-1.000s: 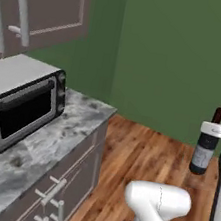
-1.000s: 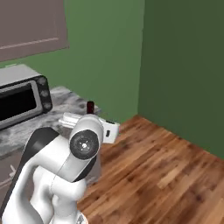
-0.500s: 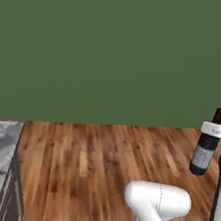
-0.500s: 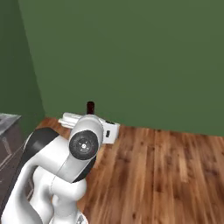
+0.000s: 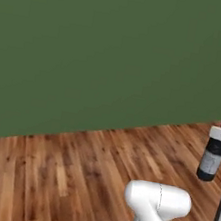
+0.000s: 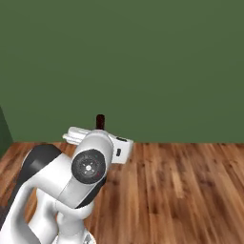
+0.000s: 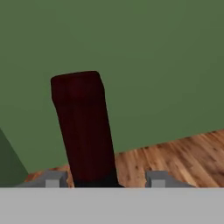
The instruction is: There is a wine glass and glass cup on the dining counter. Place the wine bottle next to the wine glass and the juice bottle next to the glass cup.
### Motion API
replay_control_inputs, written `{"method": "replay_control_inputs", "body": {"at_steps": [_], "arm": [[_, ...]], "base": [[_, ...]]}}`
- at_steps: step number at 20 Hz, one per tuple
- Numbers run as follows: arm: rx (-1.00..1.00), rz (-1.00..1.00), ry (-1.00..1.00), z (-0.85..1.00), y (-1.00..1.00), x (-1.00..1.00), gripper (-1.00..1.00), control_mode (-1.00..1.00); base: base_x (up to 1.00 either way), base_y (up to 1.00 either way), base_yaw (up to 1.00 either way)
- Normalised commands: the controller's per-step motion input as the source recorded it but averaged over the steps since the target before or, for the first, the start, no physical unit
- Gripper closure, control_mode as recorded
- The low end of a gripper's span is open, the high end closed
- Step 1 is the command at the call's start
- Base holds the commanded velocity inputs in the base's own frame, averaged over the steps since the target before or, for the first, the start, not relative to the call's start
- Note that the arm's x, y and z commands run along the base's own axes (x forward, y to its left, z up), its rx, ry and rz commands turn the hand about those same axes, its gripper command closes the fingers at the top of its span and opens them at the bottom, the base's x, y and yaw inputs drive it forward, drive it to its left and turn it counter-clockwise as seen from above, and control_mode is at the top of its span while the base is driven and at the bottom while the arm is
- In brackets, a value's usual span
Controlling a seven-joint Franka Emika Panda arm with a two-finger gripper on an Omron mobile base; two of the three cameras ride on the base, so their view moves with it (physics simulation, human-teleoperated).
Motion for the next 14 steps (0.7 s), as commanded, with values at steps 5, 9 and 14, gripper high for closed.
{"method": "replay_control_inputs", "body": {"at_steps": [5, 9, 14], "arm": [[0.00, 0.00, 0.00, 0.00, 0.00, 0.00, 1.00, 1.00], [0.00, 0.00, 0.00, 0.00, 0.00, 0.00, 1.00, 1.00], [0.00, 0.00, 0.00, 0.00, 0.00, 0.00, 1.00, 1.00]], "base": [[0.92, -0.04, -0.03], [0.84, -0.08, -0.11], [0.62, -0.04, -0.34]]}}
